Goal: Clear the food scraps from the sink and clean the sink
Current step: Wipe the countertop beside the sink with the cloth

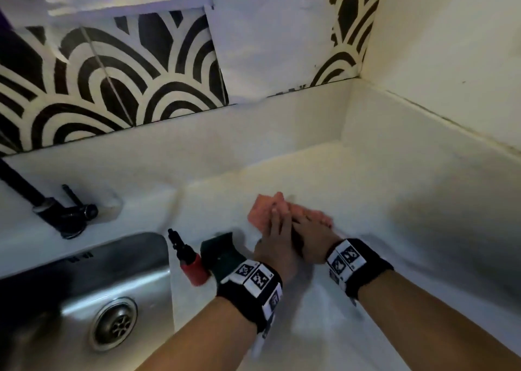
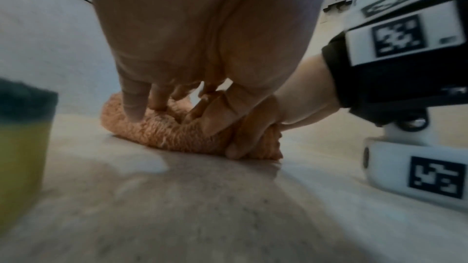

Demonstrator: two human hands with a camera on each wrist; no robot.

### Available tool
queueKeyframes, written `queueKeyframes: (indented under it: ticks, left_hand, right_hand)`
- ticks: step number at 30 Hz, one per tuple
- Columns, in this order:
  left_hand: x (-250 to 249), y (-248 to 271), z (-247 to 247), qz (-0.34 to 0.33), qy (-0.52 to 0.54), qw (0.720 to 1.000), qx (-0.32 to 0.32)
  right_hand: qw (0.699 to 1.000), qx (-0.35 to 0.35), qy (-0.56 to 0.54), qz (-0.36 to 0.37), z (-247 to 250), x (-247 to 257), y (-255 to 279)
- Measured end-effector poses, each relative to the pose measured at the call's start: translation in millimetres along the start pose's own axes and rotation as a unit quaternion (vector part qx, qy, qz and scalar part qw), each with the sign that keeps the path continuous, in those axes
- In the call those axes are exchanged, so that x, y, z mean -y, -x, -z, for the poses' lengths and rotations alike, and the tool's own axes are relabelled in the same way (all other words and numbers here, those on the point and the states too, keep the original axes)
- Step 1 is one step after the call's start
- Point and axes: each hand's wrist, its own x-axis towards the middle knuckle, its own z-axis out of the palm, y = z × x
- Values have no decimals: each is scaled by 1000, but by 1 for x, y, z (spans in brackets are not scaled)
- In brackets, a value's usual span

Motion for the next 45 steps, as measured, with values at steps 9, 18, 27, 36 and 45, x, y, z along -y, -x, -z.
queueKeyframes:
  ticks: [9, 18, 27, 36, 45]
  left_hand:
    - [-34, 59, 8, 85, -121, 982, 114]
    - [-36, 145, 7, 16, -147, 978, 146]
    - [-28, 203, 29, -68, -162, 958, 228]
    - [-23, 279, 78, -65, -223, 936, 265]
    - [10, 353, 88, -42, -210, 954, 210]
  right_hand:
    - [988, 100, -114, -36, 12, 38, 86]
    - [957, -61, -151, -239, -20, 85, 138]
    - [952, 33, -94, -289, -47, 140, 192]
    - [959, 78, -86, -257, -60, 212, 231]
    - [967, 107, -80, -218, -80, 278, 258]
